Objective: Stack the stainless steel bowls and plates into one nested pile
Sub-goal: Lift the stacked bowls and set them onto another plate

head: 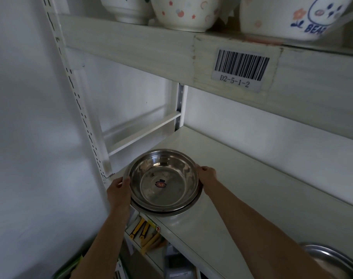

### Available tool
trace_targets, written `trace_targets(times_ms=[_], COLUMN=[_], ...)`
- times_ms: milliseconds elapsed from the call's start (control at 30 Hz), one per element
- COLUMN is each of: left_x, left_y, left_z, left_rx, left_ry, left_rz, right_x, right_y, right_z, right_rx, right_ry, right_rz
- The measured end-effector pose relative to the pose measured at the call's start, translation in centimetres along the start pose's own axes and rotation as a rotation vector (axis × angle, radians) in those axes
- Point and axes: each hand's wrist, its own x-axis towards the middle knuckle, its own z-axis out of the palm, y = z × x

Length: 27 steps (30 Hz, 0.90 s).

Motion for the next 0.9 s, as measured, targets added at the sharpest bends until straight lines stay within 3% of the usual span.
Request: trace_targets(times_ms=[300,900], left_x=[-1.4,-5.8], left_y=[0.0,-1.1], left_z=[0.5,5.8], left_rx=[0.008,0.183], left_ry=[-0.066,-0.443], left_rz=[0.039,0.146], right_x=[-1.8,-10.9], right_y=[2.4,10.1], right_z=[-1.4,-10.4], right_rx=[0.262,0.494], right_ry=[0.083,0.53], right_rz=[0.073,0.13])
